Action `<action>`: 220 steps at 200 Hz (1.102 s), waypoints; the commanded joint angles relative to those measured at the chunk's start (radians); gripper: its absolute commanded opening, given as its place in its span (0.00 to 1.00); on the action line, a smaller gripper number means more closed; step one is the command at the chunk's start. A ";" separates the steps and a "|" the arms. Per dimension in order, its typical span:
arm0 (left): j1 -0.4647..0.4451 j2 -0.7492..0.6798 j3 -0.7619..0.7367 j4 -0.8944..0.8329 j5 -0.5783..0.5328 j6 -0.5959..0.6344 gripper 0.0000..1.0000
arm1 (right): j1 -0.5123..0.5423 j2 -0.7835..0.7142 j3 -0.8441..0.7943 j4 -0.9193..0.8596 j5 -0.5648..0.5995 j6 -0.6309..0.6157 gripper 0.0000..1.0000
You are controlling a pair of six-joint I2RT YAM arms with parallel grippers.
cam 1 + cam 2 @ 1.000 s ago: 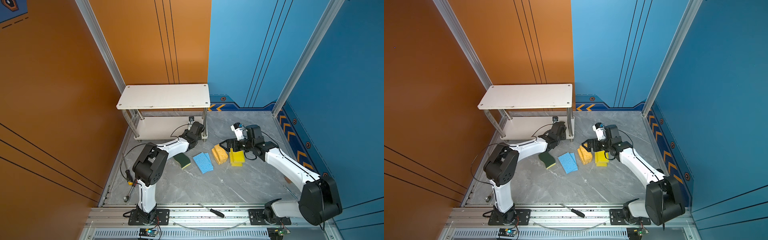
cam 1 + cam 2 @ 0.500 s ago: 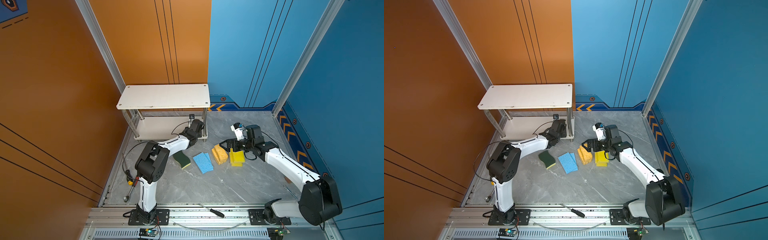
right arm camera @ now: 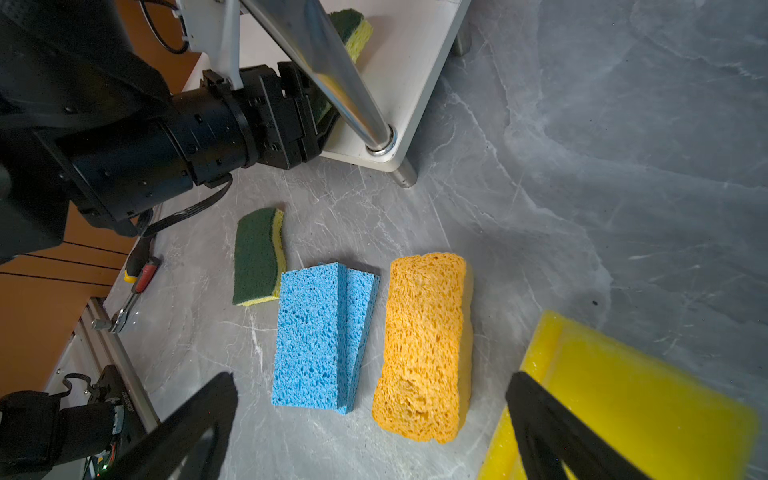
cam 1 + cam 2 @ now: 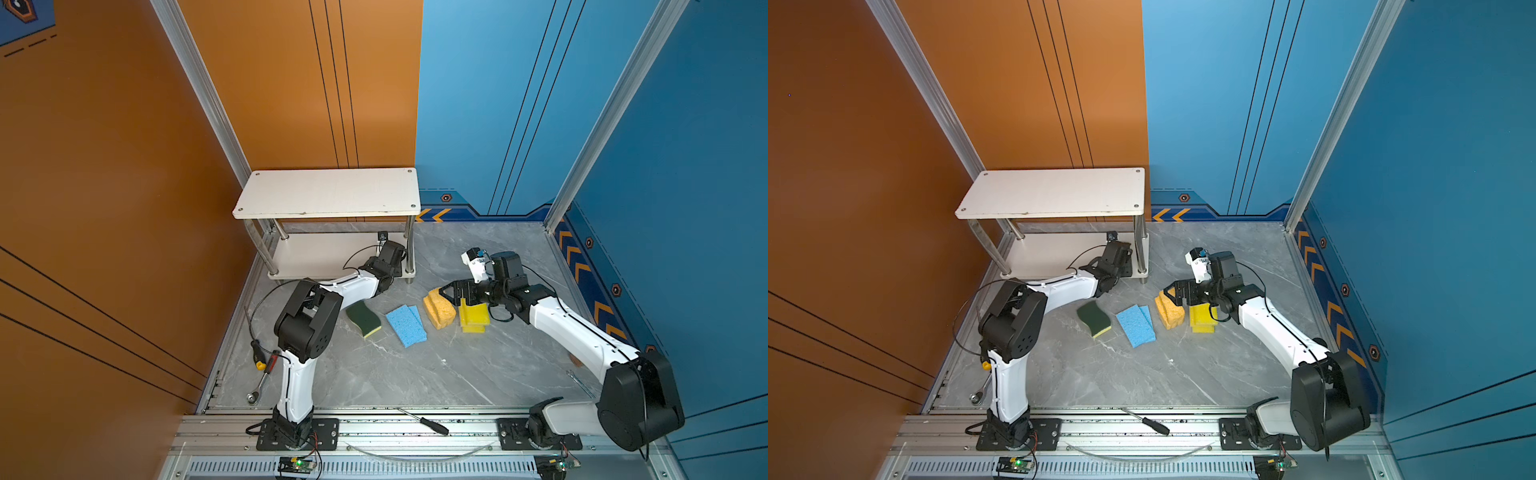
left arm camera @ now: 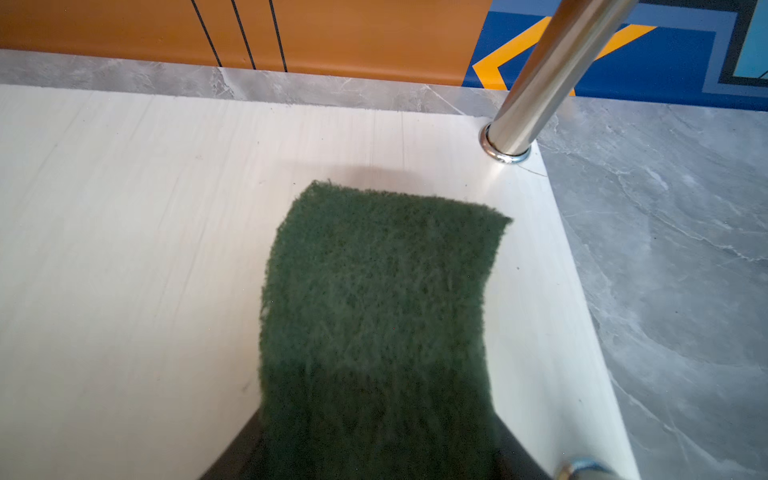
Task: Place and organize the cleaning sponges onto the shelf
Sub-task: 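Lower the green sponge onto the lower shelf tier with the left gripper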
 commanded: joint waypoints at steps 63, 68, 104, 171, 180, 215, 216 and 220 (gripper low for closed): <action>0.026 0.047 0.068 -0.015 0.077 0.024 0.59 | -0.006 0.006 -0.020 -0.009 0.028 -0.006 1.00; 0.027 0.048 0.068 -0.015 0.081 0.022 0.59 | -0.006 0.007 -0.021 -0.009 0.028 -0.006 1.00; 0.030 0.061 0.073 -0.015 0.086 0.024 0.59 | -0.005 0.012 -0.020 -0.007 0.031 -0.006 1.00; 0.030 0.062 0.071 -0.023 0.079 0.020 0.64 | -0.006 0.025 -0.017 -0.001 0.028 -0.003 1.00; 0.030 0.064 0.070 -0.024 0.076 0.019 0.65 | -0.005 0.028 -0.017 -0.002 0.028 -0.003 1.00; 0.028 0.067 0.069 -0.034 0.069 0.012 0.67 | -0.006 0.033 -0.017 0.001 0.028 -0.003 1.00; 0.028 0.067 0.069 -0.034 0.069 0.012 0.67 | -0.006 0.033 -0.017 0.002 0.028 -0.002 1.00; 0.028 0.067 0.069 -0.034 0.069 0.010 0.67 | -0.006 0.033 -0.017 0.002 0.028 -0.003 1.00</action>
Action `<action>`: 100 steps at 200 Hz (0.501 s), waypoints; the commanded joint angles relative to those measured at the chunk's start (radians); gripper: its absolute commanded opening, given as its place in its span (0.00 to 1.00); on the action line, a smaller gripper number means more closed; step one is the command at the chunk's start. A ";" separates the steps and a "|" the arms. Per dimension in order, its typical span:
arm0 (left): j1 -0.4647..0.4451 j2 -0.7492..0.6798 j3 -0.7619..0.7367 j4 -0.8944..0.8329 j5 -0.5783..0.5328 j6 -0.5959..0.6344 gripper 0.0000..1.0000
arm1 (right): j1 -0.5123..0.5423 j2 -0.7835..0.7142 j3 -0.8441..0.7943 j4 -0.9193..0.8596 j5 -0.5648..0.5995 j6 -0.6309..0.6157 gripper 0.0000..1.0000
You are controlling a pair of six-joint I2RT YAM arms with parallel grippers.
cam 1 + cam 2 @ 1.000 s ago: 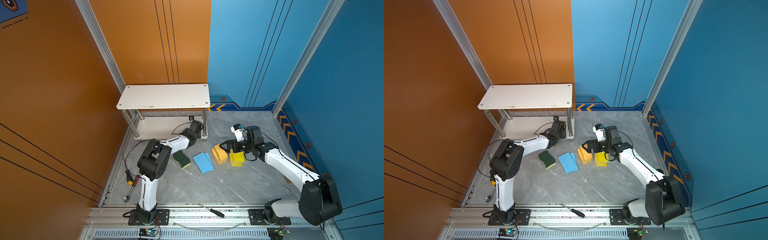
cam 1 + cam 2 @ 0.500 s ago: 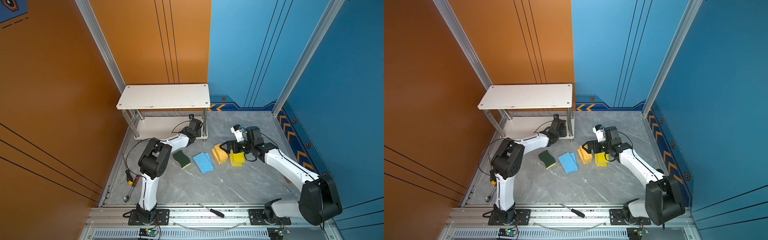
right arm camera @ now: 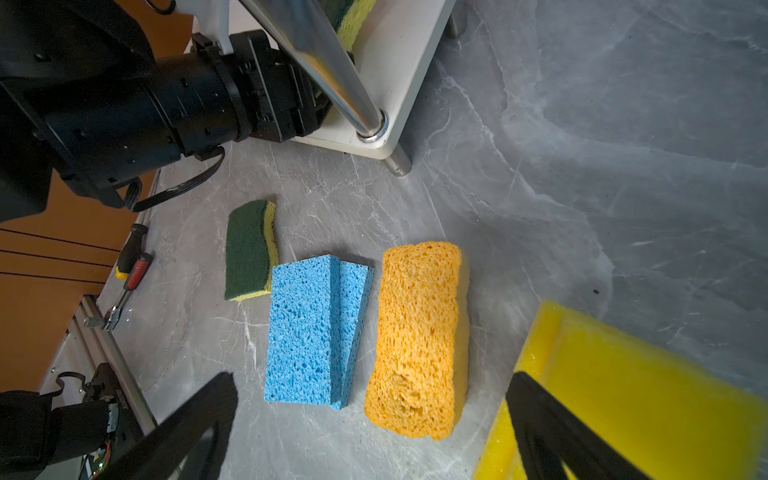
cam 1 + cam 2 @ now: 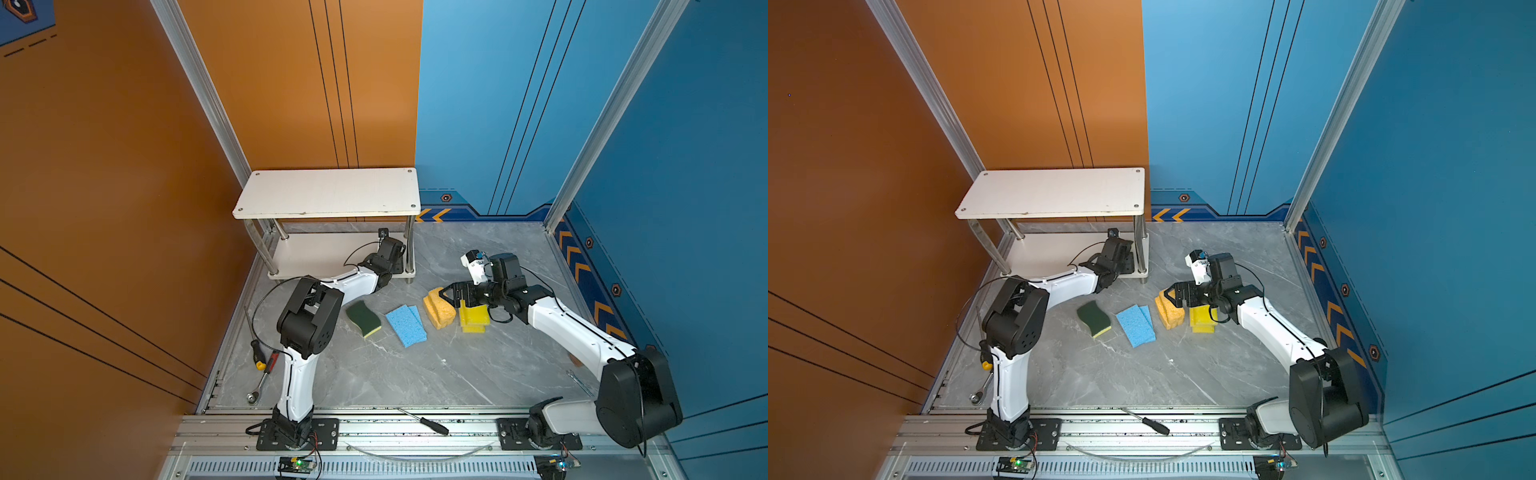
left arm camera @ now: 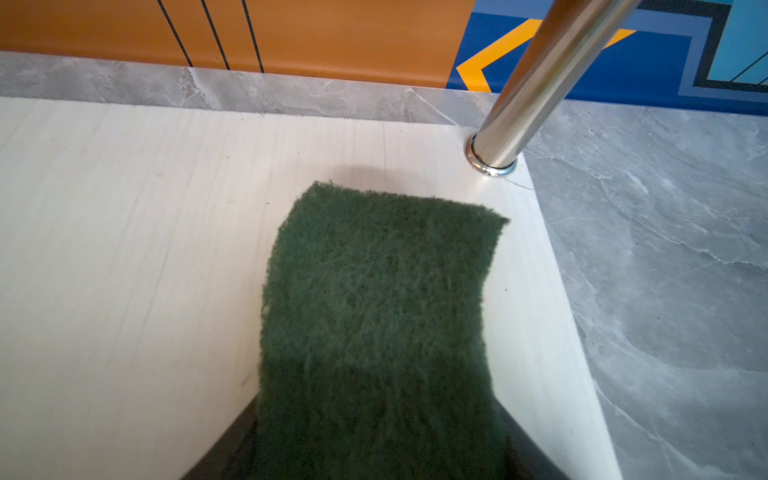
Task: Place and organize the cleaning sponges onto the shelf
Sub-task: 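Lower the green sponge onto the lower shelf tier with the left gripper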
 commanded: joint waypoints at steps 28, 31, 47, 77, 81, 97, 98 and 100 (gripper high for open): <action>0.005 0.029 0.010 -0.032 -0.002 -0.008 0.69 | -0.006 0.018 -0.006 0.004 0.022 -0.003 1.00; 0.005 0.028 0.010 -0.031 -0.002 -0.008 0.69 | -0.006 0.018 -0.006 0.004 0.021 -0.001 1.00; 0.003 0.026 0.009 -0.034 -0.006 -0.002 0.70 | -0.006 0.019 -0.008 0.006 0.021 -0.001 1.00; -0.002 0.021 0.009 -0.039 -0.015 0.010 0.71 | -0.006 0.021 -0.009 0.008 0.019 0.000 1.00; -0.001 0.021 0.009 -0.040 -0.015 0.012 0.71 | -0.006 0.022 -0.008 0.008 0.019 0.000 1.00; -0.003 0.021 0.009 -0.042 -0.017 0.012 0.72 | -0.006 0.022 -0.007 0.009 0.019 0.000 1.00; -0.004 0.021 0.009 -0.043 -0.017 0.012 0.72 | -0.006 0.022 -0.008 0.010 0.019 0.001 1.00; -0.003 0.020 0.009 -0.043 -0.016 0.012 0.72 | -0.006 0.022 -0.009 0.011 0.019 0.000 1.00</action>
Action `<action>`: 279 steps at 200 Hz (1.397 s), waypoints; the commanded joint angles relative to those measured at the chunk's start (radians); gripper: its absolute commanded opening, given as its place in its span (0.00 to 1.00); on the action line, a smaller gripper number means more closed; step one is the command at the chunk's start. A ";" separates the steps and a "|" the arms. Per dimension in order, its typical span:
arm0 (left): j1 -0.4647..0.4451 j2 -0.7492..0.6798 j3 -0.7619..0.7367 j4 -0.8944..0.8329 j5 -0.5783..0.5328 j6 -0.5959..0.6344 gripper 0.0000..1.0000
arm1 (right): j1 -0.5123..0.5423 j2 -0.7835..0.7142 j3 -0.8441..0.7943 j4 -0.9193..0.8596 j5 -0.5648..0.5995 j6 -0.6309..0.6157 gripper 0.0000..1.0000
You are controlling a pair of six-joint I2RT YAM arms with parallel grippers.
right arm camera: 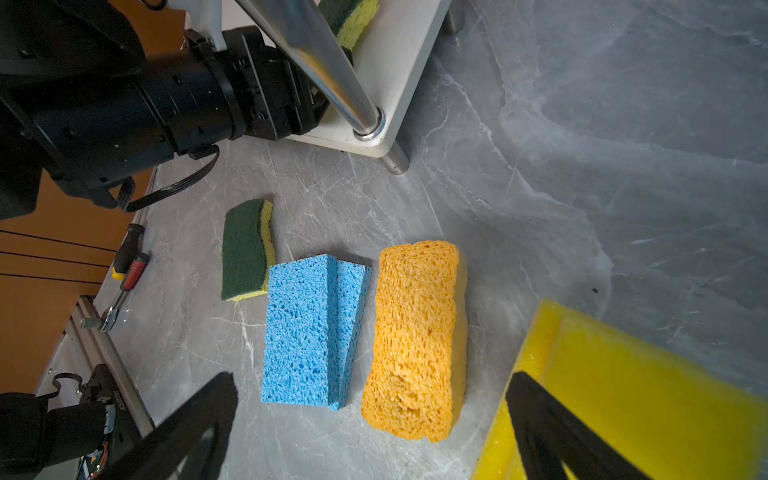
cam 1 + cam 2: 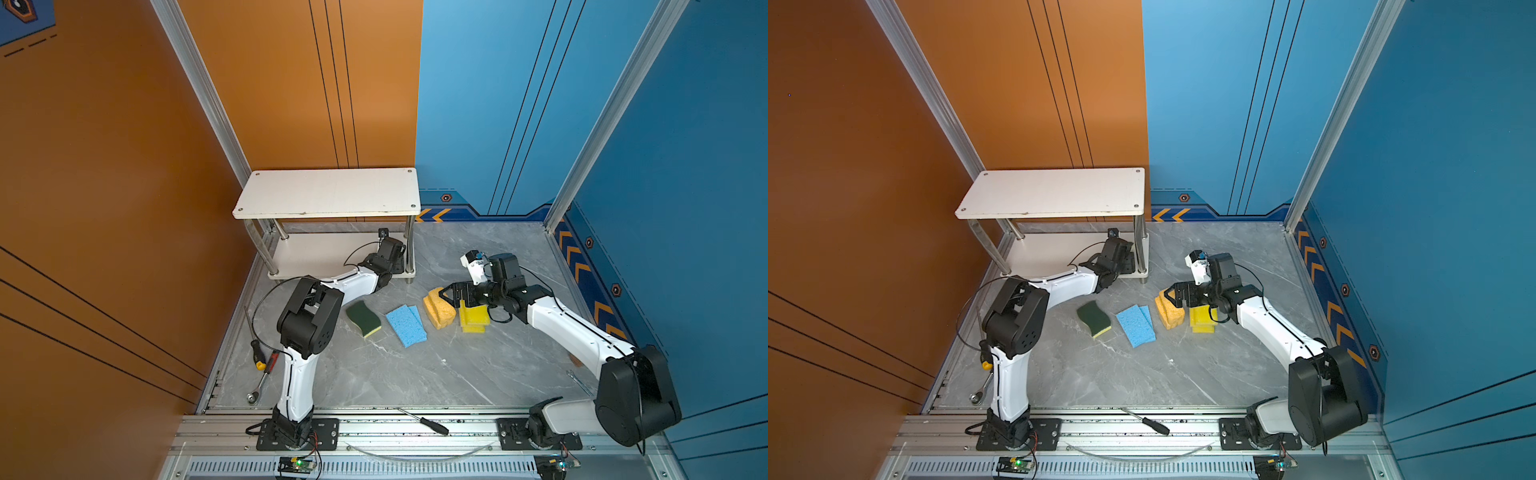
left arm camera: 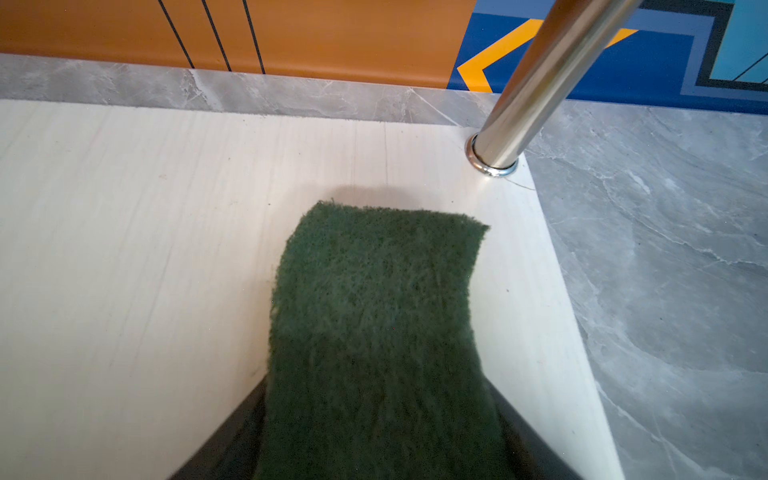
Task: Place and organize the cleaning sponges onto the shelf
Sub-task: 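Lower the green sponge onto the lower shelf tier with the left gripper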
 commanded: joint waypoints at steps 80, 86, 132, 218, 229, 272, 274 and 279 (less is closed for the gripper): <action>-0.005 0.015 0.003 -0.048 -0.014 0.000 0.77 | -0.006 0.024 -0.007 0.017 -0.004 0.004 1.00; -0.005 0.013 0.002 -0.048 -0.016 -0.003 0.77 | -0.006 0.024 -0.006 0.018 -0.004 0.005 1.00; -0.006 0.010 -0.005 -0.048 -0.019 -0.022 0.65 | -0.006 0.024 -0.007 0.017 -0.007 0.005 1.00; -0.012 0.010 -0.009 -0.051 -0.086 -0.079 0.64 | -0.006 0.024 -0.011 0.015 -0.009 -0.001 1.00; -0.012 0.013 -0.004 -0.053 -0.090 -0.084 0.64 | -0.007 0.023 -0.010 0.014 -0.010 -0.001 1.00; -0.011 0.017 0.006 -0.051 -0.094 -0.105 0.66 | -0.009 0.022 -0.017 0.011 -0.010 -0.005 1.00; -0.011 0.018 0.007 -0.051 -0.093 -0.105 0.66 | -0.009 0.022 -0.018 0.011 -0.010 -0.005 1.00; -0.010 0.019 0.009 -0.053 -0.093 -0.107 0.67 | -0.008 0.021 -0.018 0.011 -0.010 -0.005 1.00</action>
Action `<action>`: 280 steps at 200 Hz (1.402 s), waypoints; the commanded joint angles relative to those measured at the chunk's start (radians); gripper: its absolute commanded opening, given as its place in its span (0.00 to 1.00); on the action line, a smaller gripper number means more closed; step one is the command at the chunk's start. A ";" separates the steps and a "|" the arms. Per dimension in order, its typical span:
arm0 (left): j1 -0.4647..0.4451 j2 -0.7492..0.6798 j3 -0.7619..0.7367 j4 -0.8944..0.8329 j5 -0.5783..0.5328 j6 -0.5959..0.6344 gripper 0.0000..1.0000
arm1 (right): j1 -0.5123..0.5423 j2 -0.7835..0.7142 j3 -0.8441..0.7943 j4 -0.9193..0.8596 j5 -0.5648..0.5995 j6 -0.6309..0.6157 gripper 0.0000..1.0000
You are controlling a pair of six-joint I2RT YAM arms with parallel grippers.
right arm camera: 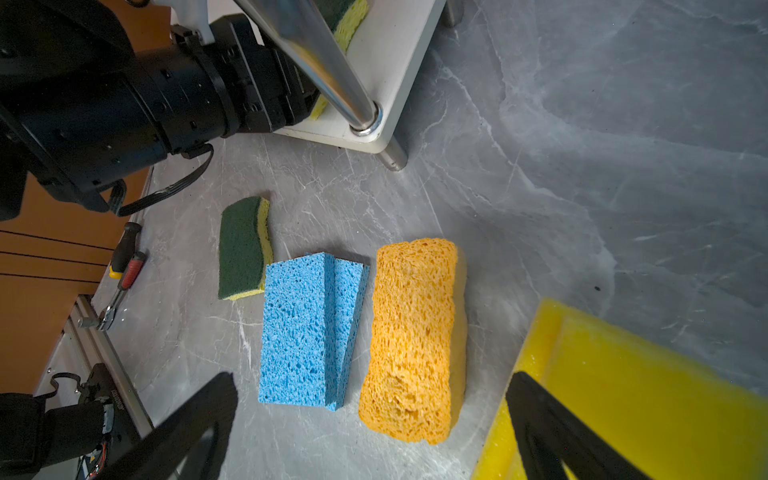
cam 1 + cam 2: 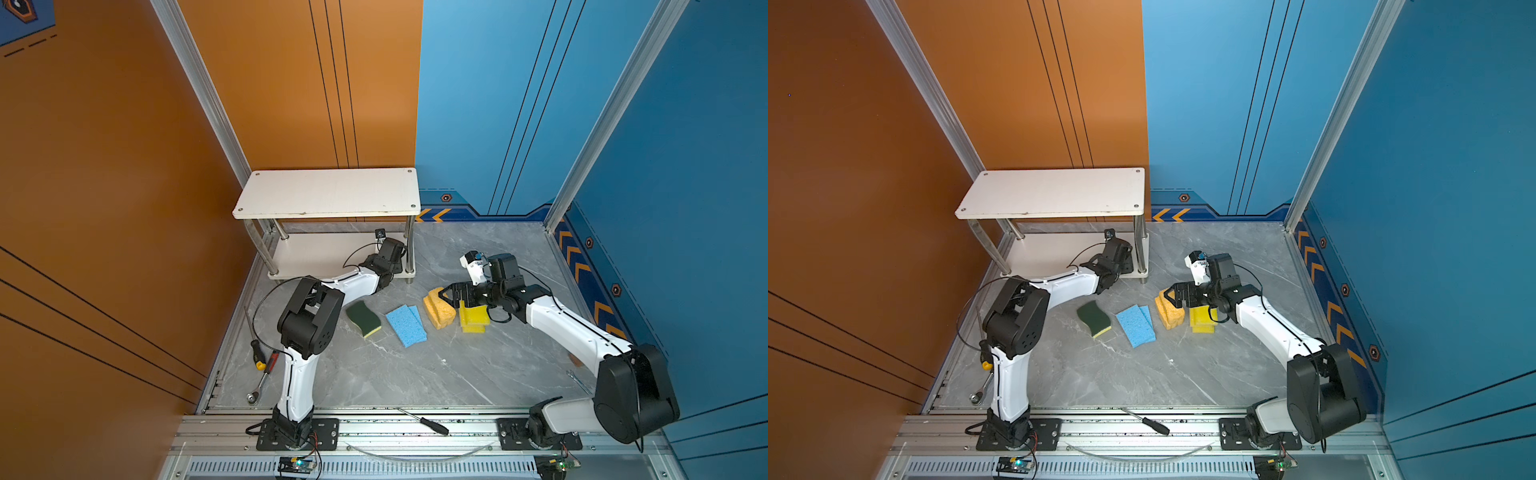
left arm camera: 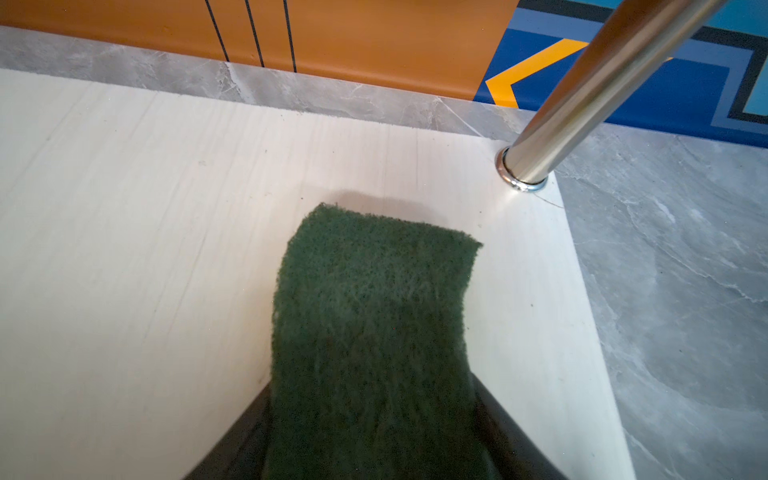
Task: Place and organize the cleaning sponges onto the shelf
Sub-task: 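Lower the green sponge onto the lower shelf tier with the left gripper, then open the left gripper to release the green sponge on the shelf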
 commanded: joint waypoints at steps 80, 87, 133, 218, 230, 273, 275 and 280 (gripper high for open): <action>-0.001 0.013 0.002 -0.041 -0.014 -0.043 0.81 | -0.016 0.001 -0.019 0.005 -0.010 -0.007 1.00; -0.001 0.009 -0.004 -0.041 -0.011 -0.044 0.82 | -0.016 0.000 -0.020 0.005 -0.012 -0.008 1.00; -0.003 -0.033 -0.055 -0.039 -0.014 -0.038 0.89 | -0.018 0.001 -0.024 0.005 -0.018 -0.010 1.00; -0.016 -0.102 -0.126 -0.038 -0.034 0.009 0.97 | -0.017 0.005 -0.031 0.017 -0.029 -0.002 1.00; -0.019 -0.106 -0.129 -0.039 -0.033 0.022 0.98 | -0.018 0.003 -0.034 0.017 -0.029 -0.003 1.00; -0.045 -0.146 -0.154 -0.041 -0.032 0.033 0.98 | -0.018 -0.014 -0.035 0.004 -0.020 -0.012 1.00; -0.046 -0.147 -0.154 -0.041 -0.035 0.035 0.98 | -0.019 -0.015 -0.036 0.004 -0.020 -0.013 1.00; -0.049 -0.149 -0.154 -0.041 -0.041 0.040 0.98 | -0.019 -0.017 -0.036 0.003 -0.020 -0.014 1.00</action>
